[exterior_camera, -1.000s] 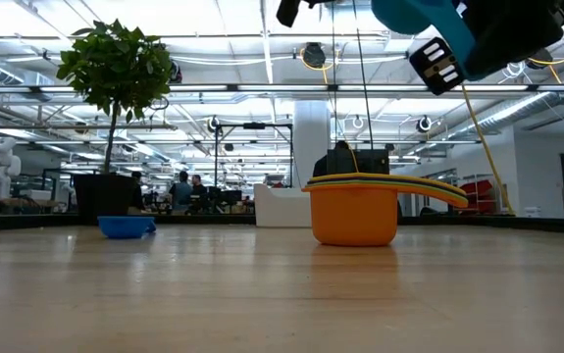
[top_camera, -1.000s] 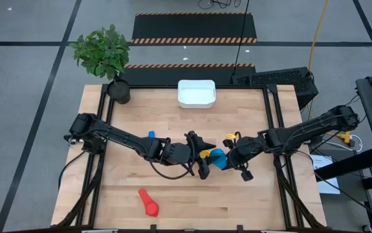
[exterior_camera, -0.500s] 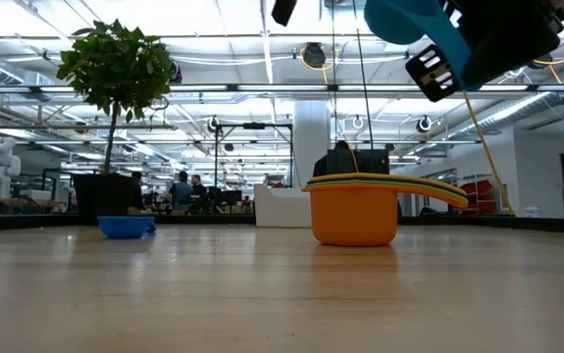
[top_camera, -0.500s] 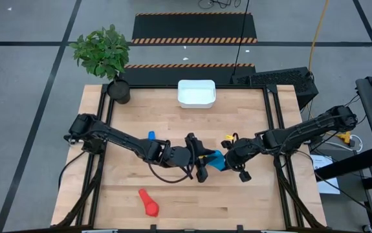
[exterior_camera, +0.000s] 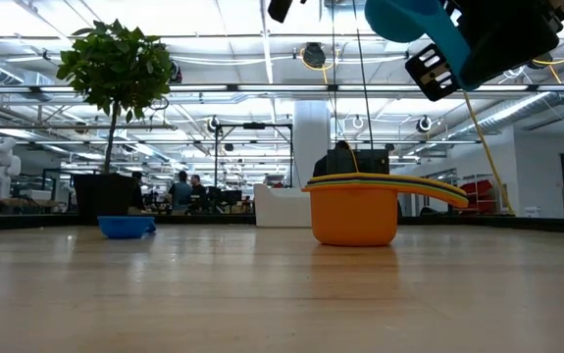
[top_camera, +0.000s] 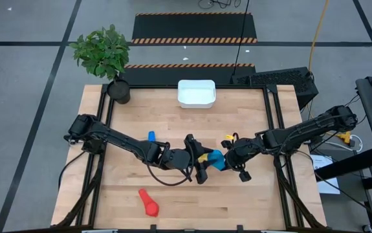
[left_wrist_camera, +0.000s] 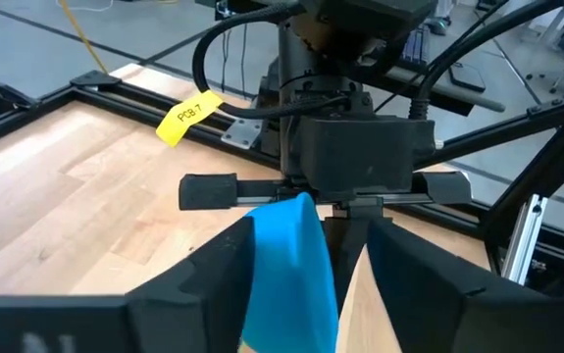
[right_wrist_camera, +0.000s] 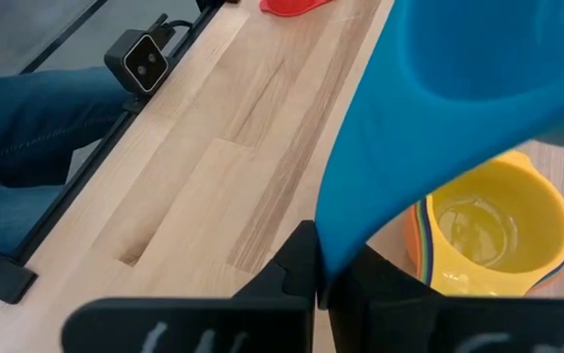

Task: Nest measuring cups in basket
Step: Stack the light blue measuring cup on top of the yellow measuring cup

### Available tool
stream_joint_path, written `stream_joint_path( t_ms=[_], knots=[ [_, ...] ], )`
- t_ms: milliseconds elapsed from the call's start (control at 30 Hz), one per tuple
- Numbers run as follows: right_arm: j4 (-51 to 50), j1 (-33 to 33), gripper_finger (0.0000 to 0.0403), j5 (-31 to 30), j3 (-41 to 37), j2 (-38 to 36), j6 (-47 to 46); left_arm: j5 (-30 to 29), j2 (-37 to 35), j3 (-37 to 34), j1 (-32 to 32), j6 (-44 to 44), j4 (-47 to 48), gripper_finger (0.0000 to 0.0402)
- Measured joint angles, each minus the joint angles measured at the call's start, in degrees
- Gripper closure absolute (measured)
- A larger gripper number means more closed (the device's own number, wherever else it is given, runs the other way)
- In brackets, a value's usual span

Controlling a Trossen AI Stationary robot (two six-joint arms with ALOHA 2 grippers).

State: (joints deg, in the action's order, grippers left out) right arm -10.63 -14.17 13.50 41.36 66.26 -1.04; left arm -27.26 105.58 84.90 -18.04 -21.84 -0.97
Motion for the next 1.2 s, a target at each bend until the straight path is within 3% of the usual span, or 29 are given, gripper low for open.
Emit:
stream_joint_path(
  t_ms=[333,533,667,833,1000,1200],
  knots=[
    [-0.34,0.0,0.0403,-0.03,-0.03,0.02,0.02,1.92,-0.11,0.02,0.11,0.24,-0.04,0.0387],
    [-0.41,0.0,0.0394,-1.35,-0.09,-0.16,0.01,1.96,-0.17,0.04,0.11,0.98,0.59,0.0394],
    [-0.87,0.02,0.0359,-6.04,-0.07,-1.27,-0.11,-0.27,-0.57,0.04,0.03,1.21,2.11,0.0396],
    [-3.59,0.02,0.0286,-13.08,-0.04,-3.68,0.02,-6.84,-2.19,0.04,-0.6,0.38,5.01,0.0396],
    [-7.95,-0.34,0.0213,-20.37,0.02,-6.25,2.0,-18.7,-2.78,0.02,-1.73,-3.21,10.45,0.0396],
    [-11.29,-2.56,0.0162,-32.1,0.02,-8.64,9.39,-24.92,-4.46,-0.73,-2.62,-6.69,11.61,0.0396]
  ],
)
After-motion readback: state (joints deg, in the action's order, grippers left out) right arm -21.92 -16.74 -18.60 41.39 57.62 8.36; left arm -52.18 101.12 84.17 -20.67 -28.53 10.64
